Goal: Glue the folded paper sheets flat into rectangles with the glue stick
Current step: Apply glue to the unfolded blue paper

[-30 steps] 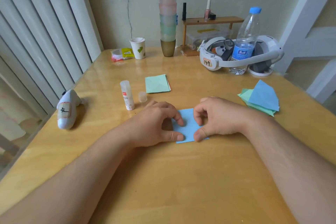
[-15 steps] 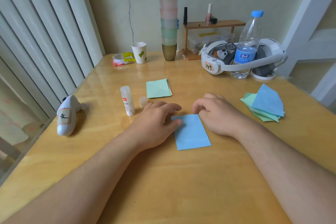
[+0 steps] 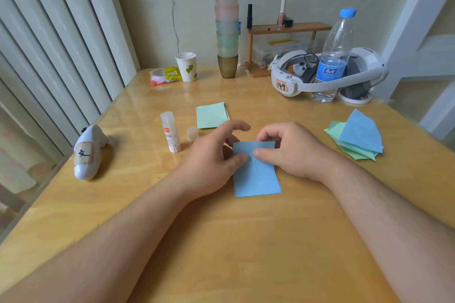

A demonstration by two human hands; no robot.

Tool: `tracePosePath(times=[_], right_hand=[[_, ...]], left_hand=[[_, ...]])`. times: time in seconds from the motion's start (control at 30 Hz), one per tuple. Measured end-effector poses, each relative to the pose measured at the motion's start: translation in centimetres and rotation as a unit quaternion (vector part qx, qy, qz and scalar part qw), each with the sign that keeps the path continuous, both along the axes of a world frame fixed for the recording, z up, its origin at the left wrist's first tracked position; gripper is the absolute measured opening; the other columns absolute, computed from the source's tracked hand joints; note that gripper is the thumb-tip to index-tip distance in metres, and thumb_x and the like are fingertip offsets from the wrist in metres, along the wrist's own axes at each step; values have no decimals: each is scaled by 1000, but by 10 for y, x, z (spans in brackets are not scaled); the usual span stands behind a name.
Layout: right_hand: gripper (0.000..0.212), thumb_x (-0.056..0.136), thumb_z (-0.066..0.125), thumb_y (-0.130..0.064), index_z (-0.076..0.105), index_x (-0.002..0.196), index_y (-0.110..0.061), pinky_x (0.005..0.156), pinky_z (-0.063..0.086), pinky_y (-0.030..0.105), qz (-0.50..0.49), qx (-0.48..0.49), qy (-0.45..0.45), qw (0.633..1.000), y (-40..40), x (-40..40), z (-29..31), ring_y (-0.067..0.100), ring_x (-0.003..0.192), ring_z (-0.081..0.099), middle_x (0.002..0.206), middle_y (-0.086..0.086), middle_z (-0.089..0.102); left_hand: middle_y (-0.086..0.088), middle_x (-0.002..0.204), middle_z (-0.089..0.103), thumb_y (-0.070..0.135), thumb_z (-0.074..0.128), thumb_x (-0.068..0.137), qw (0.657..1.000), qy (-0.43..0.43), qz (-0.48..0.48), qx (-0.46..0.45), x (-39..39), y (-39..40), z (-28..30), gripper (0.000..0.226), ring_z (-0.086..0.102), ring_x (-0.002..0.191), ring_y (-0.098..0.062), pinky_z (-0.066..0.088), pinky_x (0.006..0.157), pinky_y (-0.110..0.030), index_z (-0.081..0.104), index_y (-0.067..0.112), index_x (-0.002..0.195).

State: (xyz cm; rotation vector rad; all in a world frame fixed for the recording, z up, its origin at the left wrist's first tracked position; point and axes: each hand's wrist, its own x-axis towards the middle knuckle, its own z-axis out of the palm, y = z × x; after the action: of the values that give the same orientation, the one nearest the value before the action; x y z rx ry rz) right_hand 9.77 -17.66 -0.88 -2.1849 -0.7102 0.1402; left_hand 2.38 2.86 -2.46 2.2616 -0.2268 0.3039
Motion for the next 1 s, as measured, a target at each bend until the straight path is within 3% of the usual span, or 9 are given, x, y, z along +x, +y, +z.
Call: tracePosePath(times=[0.1, 0.2, 0.33, 0.5, 0.57, 0.63, 0.7, 0.9, 1.0], right_hand=[[10, 90, 80, -19, 71, 87, -20, 57, 47, 21, -3, 74, 27, 997, -2, 1, 4, 1, 59, 58, 65, -18, 68], [11, 91, 79, -18, 69, 87, -18, 55, 49, 25, 5, 32, 68, 997, -7, 0, 7, 6, 56, 60, 64, -15, 70], [13, 86, 83, -25, 71, 89, -26, 85, 61, 45, 33, -45, 59, 997, -9, -2, 5, 21, 82, 74, 84, -4, 79], [18, 86, 83, -33, 71, 98, -38, 89, 59, 51, 55, -67, 47, 995, -8, 0, 3, 22, 90, 75, 92, -2, 79], [17, 86, 84, -35, 72, 98, -37, 87, 59, 48, 56, -75, 40, 995, -8, 0, 1, 18, 86, 74, 90, -4, 78], [17, 85, 83, -38, 72, 98, -37, 81, 59, 43, 53, -95, 25, 994, -7, 0, 2, 10, 75, 68, 85, -4, 75], [20, 85, 83, -39, 72, 101, -36, 75, 55, 40, 49, -115, 6, 992, -7, -1, 3, 7, 67, 60, 82, -2, 71], [27, 83, 84, -42, 71, 106, -38, 62, 42, 26, 44, -141, -12, 989, -7, -1, 6, 3, 61, 53, 73, -8, 62], [27, 83, 85, -43, 70, 105, -40, 62, 41, 26, 44, -152, -18, 987, -6, -1, 6, 3, 63, 52, 73, -7, 61]], left_hand=[[2, 112, 62, 27, 75, 95, 995, 33, 3, -96, -1, -1, 3, 56, 70, 75, -16, 58, 74, -31, 44, 54, 133], [1, 117, 57, 19, 81, 90, 990, 95, -28, -99, -7, -2, 9, 76, 75, 71, -23, 64, 68, -36, 37, 52, 142], [9, 114, 53, 14, 82, 88, 992, 105, -66, -9, -12, -5, 15, 87, 73, 60, -22, 64, 65, -38, 31, 53, 147], [8, 121, 49, 21, 87, 82, 991, 111, -63, 33, -14, -7, 18, 98, 72, 60, -19, 60, 57, -31, 25, 56, 150], [9, 123, 48, 27, 89, 80, 992, 106, -57, 48, -14, -7, 17, 100, 71, 64, -12, 60, 59, -28, 25, 57, 150], [12, 126, 47, 33, 90, 78, 991, 89, -53, 87, -14, -7, 17, 100, 65, 73, 10, 54, 69, -20, 25, 57, 150], [14, 125, 46, 36, 89, 77, 990, 80, -52, 109, -15, -8, 16, 99, 56, 78, 22, 48, 76, -16, 25, 57, 150], [14, 126, 45, 41, 89, 77, 987, 80, -44, 134, -15, -9, 17, 97, 55, 83, 17, 48, 85, -17, 25, 61, 147], [12, 128, 45, 40, 89, 78, 986, 77, -47, 141, -15, -9, 17, 95, 55, 84, 12, 49, 86, -19, 26, 61, 146]])
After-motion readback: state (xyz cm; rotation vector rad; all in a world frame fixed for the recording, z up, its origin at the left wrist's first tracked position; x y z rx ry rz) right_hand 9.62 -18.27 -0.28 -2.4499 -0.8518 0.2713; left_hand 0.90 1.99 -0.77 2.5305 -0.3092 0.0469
